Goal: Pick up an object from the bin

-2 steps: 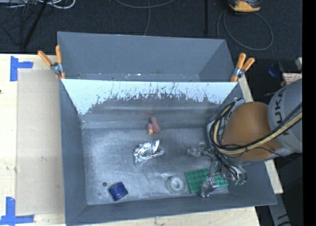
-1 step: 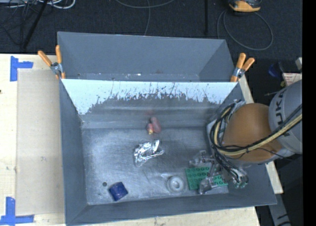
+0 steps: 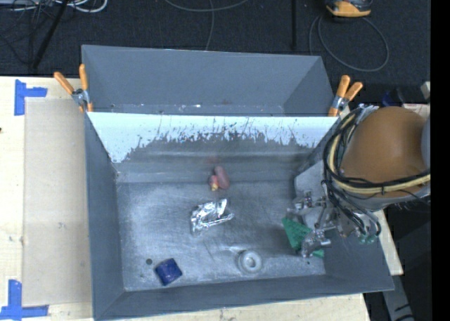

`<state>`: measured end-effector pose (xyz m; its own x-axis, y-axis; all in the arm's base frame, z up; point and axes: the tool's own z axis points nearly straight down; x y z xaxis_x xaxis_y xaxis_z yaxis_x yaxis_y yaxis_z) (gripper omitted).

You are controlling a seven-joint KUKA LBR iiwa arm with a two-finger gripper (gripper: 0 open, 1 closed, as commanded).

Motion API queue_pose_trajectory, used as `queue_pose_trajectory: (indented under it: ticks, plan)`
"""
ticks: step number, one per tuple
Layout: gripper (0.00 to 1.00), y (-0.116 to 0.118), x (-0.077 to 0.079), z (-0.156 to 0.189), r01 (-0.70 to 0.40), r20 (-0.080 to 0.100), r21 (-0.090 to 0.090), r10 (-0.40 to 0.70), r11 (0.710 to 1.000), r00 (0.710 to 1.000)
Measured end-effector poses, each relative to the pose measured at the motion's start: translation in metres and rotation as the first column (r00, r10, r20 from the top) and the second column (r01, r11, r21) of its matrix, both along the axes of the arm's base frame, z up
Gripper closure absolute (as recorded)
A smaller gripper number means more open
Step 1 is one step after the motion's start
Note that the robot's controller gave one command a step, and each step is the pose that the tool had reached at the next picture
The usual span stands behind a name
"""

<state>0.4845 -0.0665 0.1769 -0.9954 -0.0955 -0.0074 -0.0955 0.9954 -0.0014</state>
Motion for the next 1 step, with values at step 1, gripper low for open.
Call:
queue_pose_trajectory:
  ticks: [1]
  plan:
    - [1.00, 0.0173, 0.0064, 0.0862, -0.009, 0.001, 0.000, 0.009, 1.000, 1.000]
